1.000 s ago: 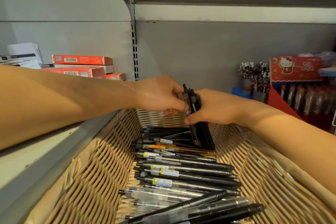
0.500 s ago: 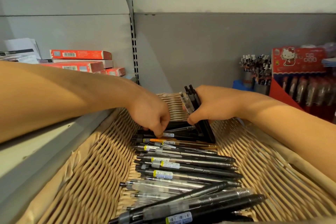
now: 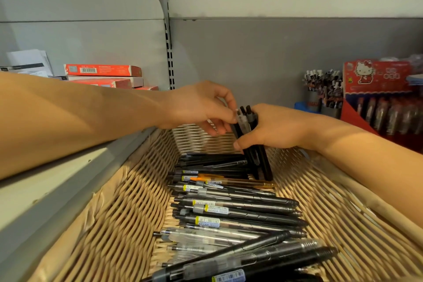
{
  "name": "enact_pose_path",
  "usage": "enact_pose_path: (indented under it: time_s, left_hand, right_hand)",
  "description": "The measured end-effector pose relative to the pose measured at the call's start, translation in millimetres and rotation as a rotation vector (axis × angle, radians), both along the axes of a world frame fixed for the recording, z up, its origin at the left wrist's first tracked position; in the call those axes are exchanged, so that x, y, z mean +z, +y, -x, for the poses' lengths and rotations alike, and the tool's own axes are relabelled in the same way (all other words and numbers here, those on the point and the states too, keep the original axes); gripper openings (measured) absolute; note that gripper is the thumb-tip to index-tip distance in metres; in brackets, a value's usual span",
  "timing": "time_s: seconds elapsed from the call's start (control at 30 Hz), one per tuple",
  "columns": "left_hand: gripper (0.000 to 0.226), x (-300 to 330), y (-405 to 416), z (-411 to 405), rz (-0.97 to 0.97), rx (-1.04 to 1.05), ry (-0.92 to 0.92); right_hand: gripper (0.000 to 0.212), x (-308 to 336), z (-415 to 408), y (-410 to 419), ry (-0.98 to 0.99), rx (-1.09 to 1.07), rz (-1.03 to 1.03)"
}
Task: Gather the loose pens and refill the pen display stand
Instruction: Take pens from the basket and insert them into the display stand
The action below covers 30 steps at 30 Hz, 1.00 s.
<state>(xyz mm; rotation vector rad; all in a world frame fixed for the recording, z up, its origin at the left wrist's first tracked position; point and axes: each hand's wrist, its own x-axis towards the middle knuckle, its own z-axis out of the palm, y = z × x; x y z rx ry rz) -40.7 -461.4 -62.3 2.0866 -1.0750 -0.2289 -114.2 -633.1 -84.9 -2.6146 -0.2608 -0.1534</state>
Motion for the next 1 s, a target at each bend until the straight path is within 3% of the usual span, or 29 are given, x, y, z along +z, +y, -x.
enact_pose_path:
  time_s: [0.1,0.13,0.23,0.3,0.37,0.47,0.73,0.87,1.0]
  left_hand:
    - [0.014,5,3,-4,0.077,0.022,0.120]
    - [0.015,5,3,-6,0.008,0.055,0.065]
    - [0.009,0,3,-6,-0.575,0.030,-0.344]
    - [0.012,-7,5,-1,-0.876,-0.046,-0.365]
    - [0.021,-11,5,4,-0.987,-0.099,-0.385]
    - [0.023,-13,1,8,-0.981,-0.158,-0.438]
    - [0.019,-18,-4,6,-1.061,-0.124,-0.475]
    - [0.010,-9,1,0,-0.878,-0.053,-0.400]
    - [0.007,0,5,-8,-0.423,0.094,-0.248]
  right_hand:
    - [0.011,1,1,0,-0.023,-0.022,0.018]
    - [0.011,1,1,1,-0.026,-0.026,0.009]
    - [0.015,2,2,-1,-0.067,-0.040,-0.055]
    - [0.016,3,1,-1,-0.095,-0.037,-0.068]
    - [0.015,1,0,-2,-0.058,-0.018,-0.008]
    - [0.018,-2,-3,0,0.043,0.001,0.130]
    - [0.004,-2,-4,1,0.036,0.034,0.151]
    - [0.009,0,-2,1,0.042,0.023,0.112]
    - [0.015,-1,-2,0,0.036,0.018,0.073]
